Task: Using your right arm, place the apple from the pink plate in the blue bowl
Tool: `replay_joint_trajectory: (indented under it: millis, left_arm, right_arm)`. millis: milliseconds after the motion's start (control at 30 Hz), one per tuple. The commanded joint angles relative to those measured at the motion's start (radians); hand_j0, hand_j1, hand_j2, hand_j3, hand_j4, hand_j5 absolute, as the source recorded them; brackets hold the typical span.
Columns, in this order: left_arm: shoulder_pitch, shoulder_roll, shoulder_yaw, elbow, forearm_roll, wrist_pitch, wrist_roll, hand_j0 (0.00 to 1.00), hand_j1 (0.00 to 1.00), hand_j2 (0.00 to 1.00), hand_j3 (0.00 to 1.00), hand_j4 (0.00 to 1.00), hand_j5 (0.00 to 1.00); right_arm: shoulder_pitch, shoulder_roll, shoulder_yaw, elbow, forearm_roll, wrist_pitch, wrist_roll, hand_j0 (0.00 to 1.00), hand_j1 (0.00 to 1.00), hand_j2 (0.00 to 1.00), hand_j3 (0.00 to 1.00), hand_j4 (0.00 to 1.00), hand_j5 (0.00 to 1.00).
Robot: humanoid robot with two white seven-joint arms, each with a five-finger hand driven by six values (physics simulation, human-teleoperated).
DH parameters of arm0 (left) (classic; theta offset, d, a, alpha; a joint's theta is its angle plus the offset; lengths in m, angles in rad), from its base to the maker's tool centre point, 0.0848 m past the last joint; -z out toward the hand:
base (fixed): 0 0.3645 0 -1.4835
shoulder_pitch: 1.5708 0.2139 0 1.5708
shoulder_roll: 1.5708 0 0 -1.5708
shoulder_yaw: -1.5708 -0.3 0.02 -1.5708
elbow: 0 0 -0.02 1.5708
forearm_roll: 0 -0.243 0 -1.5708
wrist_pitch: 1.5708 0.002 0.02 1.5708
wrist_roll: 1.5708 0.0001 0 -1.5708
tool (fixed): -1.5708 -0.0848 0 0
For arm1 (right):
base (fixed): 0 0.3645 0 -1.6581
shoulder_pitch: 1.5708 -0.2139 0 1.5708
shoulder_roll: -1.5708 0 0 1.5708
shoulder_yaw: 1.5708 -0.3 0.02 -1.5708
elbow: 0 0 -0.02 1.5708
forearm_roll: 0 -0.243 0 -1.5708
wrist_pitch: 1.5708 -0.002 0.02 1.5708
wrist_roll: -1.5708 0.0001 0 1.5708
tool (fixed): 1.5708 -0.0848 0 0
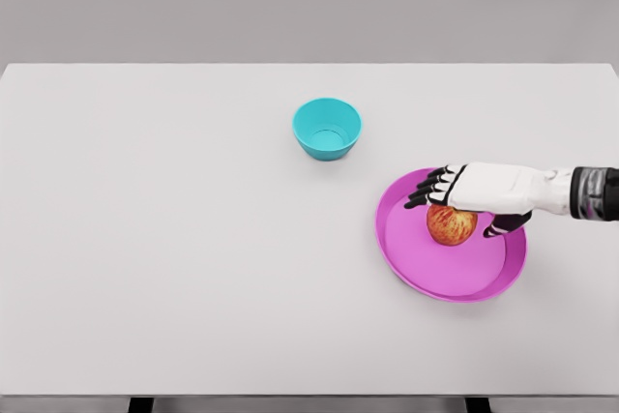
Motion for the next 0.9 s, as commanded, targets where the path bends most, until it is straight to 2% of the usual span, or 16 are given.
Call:
replay_joint_trajectory:
  millis: [0, 367, 500, 600, 733, 867]
  left_arm:
    - [0.000, 0.000, 0.000, 0.000, 0.000, 0.000, 0.000, 1.00, 1.00, 1.00, 1.00, 1.00, 1.00]
    - [0.002, 0.000, 0.000, 0.000, 0.000, 0.000, 0.000, 1.00, 1.00, 1.00, 1.00, 1.00, 1.00]
    - [0.000, 0.000, 0.000, 0.000, 0.000, 0.000, 0.000, 1.00, 1.00, 1.00, 1.00, 1.00, 1.00]
    - [0.000, 0.000, 0.000, 0.000, 0.000, 0.000, 0.000, 1.00, 1.00, 1.00, 1.00, 1.00, 1.00]
    - [0.002, 0.000, 0.000, 0.000, 0.000, 0.000, 0.000, 1.00, 1.00, 1.00, 1.00, 1.00, 1.00]
    - [0.002, 0.000, 0.000, 0.000, 0.000, 0.000, 0.000, 1.00, 1.00, 1.00, 1.00, 1.00, 1.00]
  right_arm:
    - [0.000, -0.001, 0.007, 0.000, -0.005, 0.003, 0.000, 1.00, 1.00, 1.00, 1.00, 1.00, 1.00]
    - [0.002, -0.001, 0.027, 0.019, -0.003, 0.003, 0.000, 1.00, 1.00, 1.00, 1.00, 1.00, 1.00]
    - [0.002, -0.001, 0.040, 0.019, -0.003, 0.003, 0.000, 0.88, 0.88, 0.88, 0.88, 0.88, 0.88]
    - [0.002, -0.001, 0.044, 0.019, -0.003, 0.003, 0.000, 0.63, 0.63, 0.63, 0.63, 0.63, 0.63]
    - [0.002, -0.001, 0.047, 0.019, -0.003, 0.003, 0.000, 0.52, 0.52, 0.52, 0.52, 0.52, 0.52]
    - [0.002, -0.002, 0.047, 0.017, -0.003, 0.003, 0.000, 0.49, 0.49, 0.49, 0.49, 0.49, 0.49]
